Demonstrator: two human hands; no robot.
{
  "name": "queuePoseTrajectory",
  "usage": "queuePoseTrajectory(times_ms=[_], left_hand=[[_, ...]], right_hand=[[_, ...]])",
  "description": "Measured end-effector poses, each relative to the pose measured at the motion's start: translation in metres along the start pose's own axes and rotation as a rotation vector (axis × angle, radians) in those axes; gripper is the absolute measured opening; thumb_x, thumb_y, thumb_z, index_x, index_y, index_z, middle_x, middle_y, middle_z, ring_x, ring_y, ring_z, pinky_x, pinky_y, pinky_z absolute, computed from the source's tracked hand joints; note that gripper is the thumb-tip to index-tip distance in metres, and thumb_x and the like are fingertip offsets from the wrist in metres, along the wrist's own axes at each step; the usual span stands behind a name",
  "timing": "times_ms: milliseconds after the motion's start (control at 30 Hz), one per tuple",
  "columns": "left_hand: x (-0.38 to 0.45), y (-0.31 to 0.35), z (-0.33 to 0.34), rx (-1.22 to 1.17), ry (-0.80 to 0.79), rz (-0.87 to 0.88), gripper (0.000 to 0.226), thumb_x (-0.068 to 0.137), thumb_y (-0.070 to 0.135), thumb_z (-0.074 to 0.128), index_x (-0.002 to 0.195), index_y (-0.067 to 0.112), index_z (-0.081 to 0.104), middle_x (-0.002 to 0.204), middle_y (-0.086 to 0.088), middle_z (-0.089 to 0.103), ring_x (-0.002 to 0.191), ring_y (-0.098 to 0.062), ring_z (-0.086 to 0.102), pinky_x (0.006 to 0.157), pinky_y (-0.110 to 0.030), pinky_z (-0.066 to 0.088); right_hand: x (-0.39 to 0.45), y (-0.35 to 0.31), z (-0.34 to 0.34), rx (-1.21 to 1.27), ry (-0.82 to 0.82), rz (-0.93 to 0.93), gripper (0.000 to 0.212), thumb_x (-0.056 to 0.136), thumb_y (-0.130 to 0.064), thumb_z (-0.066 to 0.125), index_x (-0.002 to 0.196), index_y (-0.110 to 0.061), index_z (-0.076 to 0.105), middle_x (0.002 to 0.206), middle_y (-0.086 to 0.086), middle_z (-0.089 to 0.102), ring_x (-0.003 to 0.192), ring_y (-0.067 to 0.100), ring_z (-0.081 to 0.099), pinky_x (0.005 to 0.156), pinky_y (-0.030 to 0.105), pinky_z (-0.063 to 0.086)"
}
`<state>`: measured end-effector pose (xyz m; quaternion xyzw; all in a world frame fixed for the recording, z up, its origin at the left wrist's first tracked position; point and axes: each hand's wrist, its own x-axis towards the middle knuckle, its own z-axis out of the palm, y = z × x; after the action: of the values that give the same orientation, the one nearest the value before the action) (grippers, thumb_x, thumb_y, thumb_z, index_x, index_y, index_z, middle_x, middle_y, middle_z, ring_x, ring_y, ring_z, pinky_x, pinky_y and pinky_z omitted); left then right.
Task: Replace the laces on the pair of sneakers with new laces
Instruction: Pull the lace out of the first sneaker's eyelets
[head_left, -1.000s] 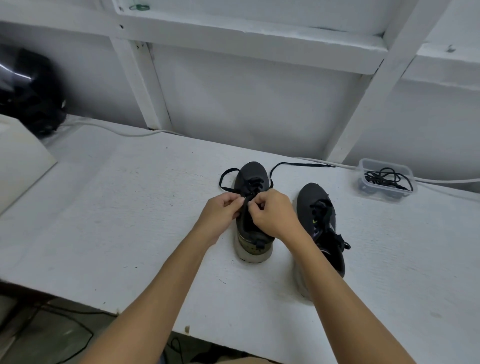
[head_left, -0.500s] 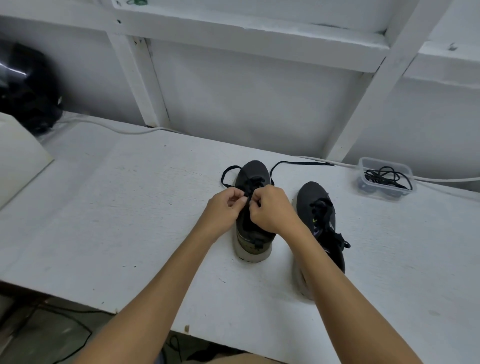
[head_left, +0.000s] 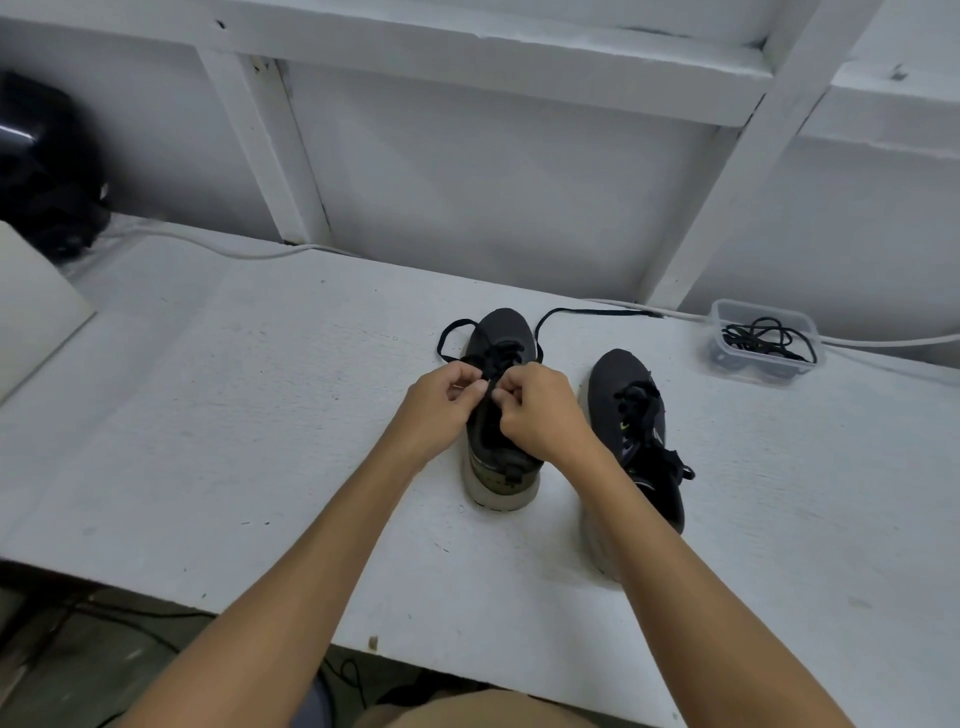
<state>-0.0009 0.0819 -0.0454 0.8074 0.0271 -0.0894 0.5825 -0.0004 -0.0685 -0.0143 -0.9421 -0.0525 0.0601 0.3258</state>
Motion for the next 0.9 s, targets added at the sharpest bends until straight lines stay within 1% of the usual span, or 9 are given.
queuePoseTrajectory(times_ms=[100,200,300,500,600,667,733,833,900], left_hand=[[0.0,-0.007,0.004,-0.034,0.056,-0.037,0.017,0.099,0.034,0.059,0.11,0.025,0.066,0.105,0.006,0.071,0.102,-0.01,0.067,0.097,-0.04,0.055],[-0.002,-0.01,0.007,-0.08,0.084,-0.055,0.017,0.1,0.032,0.057,0.111,0.024,0.066,0.106,0.006,0.072,0.102,-0.01,0.068,0.097,-0.04,0.055],[-0.003,-0.008,0.007,-0.102,0.082,-0.062,0.021,0.099,0.033,0.057,0.114,0.022,0.067,0.107,0.006,0.072,0.103,-0.011,0.069,0.098,-0.04,0.055],[-0.005,-0.004,0.007,-0.128,0.08,-0.081,0.02,0.099,0.031,0.061,0.114,0.02,0.068,0.106,0.005,0.073,0.103,-0.011,0.069,0.098,-0.039,0.055],[-0.012,0.001,0.008,-0.136,0.153,-0.079,0.013,0.096,0.032,0.065,0.105,0.024,0.07,0.101,0.009,0.072,0.095,-0.008,0.07,0.092,-0.031,0.057],[-0.019,0.004,0.009,-0.055,0.235,-0.028,0.009,0.093,0.034,0.069,0.095,0.026,0.072,0.095,0.014,0.072,0.087,0.0,0.07,0.08,-0.017,0.056],[-0.025,0.005,0.01,0.033,0.251,0.025,0.007,0.09,0.031,0.072,0.092,0.024,0.074,0.091,0.015,0.073,0.083,0.008,0.066,0.071,-0.005,0.049],[-0.024,0.006,0.01,0.109,0.245,0.05,0.009,0.091,0.026,0.071,0.097,0.021,0.075,0.089,0.013,0.072,0.082,0.008,0.065,0.068,-0.002,0.046],[-0.02,0.007,0.009,0.105,0.227,0.001,0.011,0.095,0.025,0.066,0.101,0.02,0.073,0.091,0.012,0.071,0.084,0.005,0.065,0.067,-0.005,0.047]], right_hand=[[-0.002,0.003,-0.001,0.033,-0.008,0.015,0.019,0.099,-0.021,0.059,0.086,-0.012,0.07,0.069,-0.006,0.061,0.065,0.006,0.053,0.057,0.014,0.035],[-0.004,0.006,-0.005,0.073,-0.039,0.05,0.02,0.1,-0.026,0.058,0.09,-0.015,0.07,0.077,-0.004,0.066,0.07,0.008,0.056,0.058,0.015,0.038],[-0.005,0.006,-0.008,0.1,-0.037,0.049,0.018,0.1,-0.028,0.058,0.092,-0.018,0.069,0.079,-0.006,0.064,0.07,0.005,0.056,0.058,0.015,0.038],[-0.003,0.003,-0.011,0.101,-0.092,0.075,0.021,0.101,-0.029,0.055,0.095,-0.017,0.072,0.079,-0.006,0.066,0.068,0.005,0.056,0.055,0.016,0.037],[-0.003,0.004,-0.011,0.088,-0.096,0.073,0.021,0.101,-0.027,0.055,0.094,-0.016,0.072,0.077,-0.006,0.066,0.066,0.005,0.055,0.055,0.015,0.037],[-0.005,0.005,-0.009,0.105,-0.072,0.067,0.019,0.101,-0.025,0.056,0.093,-0.016,0.071,0.076,-0.004,0.066,0.066,0.006,0.055,0.055,0.016,0.039],[-0.006,0.007,-0.008,0.113,-0.052,0.057,0.019,0.1,-0.024,0.056,0.092,-0.014,0.071,0.076,-0.001,0.067,0.064,0.007,0.054,0.056,0.017,0.039],[-0.007,0.008,-0.008,0.095,-0.053,0.032,0.02,0.1,-0.024,0.056,0.092,-0.013,0.071,0.079,0.001,0.069,0.066,0.008,0.055,0.057,0.017,0.04],[-0.006,0.008,-0.008,0.095,-0.059,0.026,0.021,0.1,-0.024,0.057,0.092,-0.012,0.072,0.081,0.002,0.07,0.07,0.011,0.058,0.058,0.016,0.042]])
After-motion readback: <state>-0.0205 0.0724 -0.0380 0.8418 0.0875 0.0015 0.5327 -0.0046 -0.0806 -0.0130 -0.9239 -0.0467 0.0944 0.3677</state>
